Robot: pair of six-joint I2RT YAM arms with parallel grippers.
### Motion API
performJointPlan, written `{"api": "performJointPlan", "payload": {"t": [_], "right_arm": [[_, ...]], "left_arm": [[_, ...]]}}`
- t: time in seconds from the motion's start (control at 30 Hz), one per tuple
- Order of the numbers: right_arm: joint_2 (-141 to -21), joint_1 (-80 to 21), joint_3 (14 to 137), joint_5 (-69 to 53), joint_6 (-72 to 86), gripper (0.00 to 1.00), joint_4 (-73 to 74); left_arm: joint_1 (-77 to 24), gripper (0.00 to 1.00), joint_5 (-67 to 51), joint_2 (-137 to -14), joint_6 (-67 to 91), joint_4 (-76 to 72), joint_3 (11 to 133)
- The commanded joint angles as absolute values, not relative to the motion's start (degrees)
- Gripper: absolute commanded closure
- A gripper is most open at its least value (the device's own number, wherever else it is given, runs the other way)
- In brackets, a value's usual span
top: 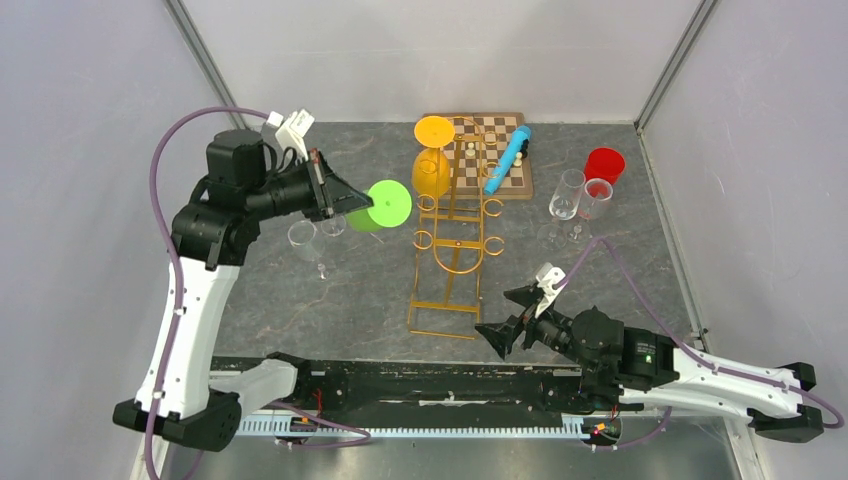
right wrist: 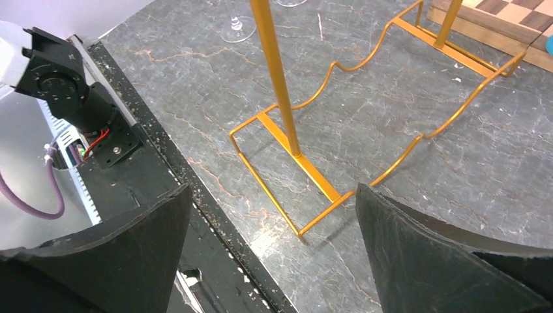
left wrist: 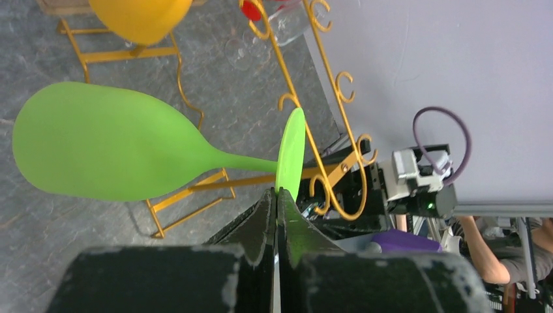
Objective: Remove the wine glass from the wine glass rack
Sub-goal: Pick up the wine glass from the wine rack, then place the wine glass at the center of the board.
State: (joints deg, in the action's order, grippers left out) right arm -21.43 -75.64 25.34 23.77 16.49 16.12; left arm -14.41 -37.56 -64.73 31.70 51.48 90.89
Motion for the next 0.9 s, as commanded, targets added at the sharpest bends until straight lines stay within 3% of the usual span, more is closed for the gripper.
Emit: {"api": "performJointPlan", "payload": {"t": [0.0,0.4,0.87], "right_arm": [[-22.14,-75.82,28.89,22.07,15.47,0.02,16.16],[-26.85,-75.87,33.20,18.13,16.06,0.02,20.39],[-30.76,-75.77,33.76,19.14,26.24,0.05,17.63]], "left_arm": [[-14.15,0.98,-38.94,-59.00,26.13,52.05,87.68],[-18.11,0.98,-38.01,-52.47,18.18,57.28,77.67],[-32.90,0.98,-21.67,-44.65,18.87,57.96,68.43]]}}
